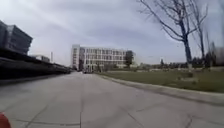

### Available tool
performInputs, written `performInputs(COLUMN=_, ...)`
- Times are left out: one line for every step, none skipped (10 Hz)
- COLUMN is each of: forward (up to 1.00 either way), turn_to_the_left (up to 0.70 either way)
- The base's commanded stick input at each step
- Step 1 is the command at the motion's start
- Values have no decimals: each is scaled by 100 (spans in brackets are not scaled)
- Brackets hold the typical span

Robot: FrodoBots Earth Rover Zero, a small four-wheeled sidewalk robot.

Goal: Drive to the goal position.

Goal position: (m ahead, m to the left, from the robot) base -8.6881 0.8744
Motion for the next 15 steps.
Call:
performInputs(forward=70, turn_to_the_left=35)
performInputs(forward=70, turn_to_the_left=35)
performInputs(forward=70, turn_to_the_left=35)
performInputs(forward=70, turn_to_the_left=35)
performInputs(forward=70, turn_to_the_left=35)
performInputs(forward=70, turn_to_the_left=27)
performInputs(forward=70, turn_to_the_left=16)
performInputs(forward=70, turn_to_the_left=5)
performInputs(forward=70, turn_to_the_left=0)
performInputs(forward=70, turn_to_the_left=0)
performInputs(forward=70, turn_to_the_left=0)
performInputs(forward=70, turn_to_the_left=0)
performInputs(forward=70, turn_to_the_left=0)
performInputs(forward=70, turn_to_the_left=0)
performInputs(forward=70, turn_to_the_left=0)
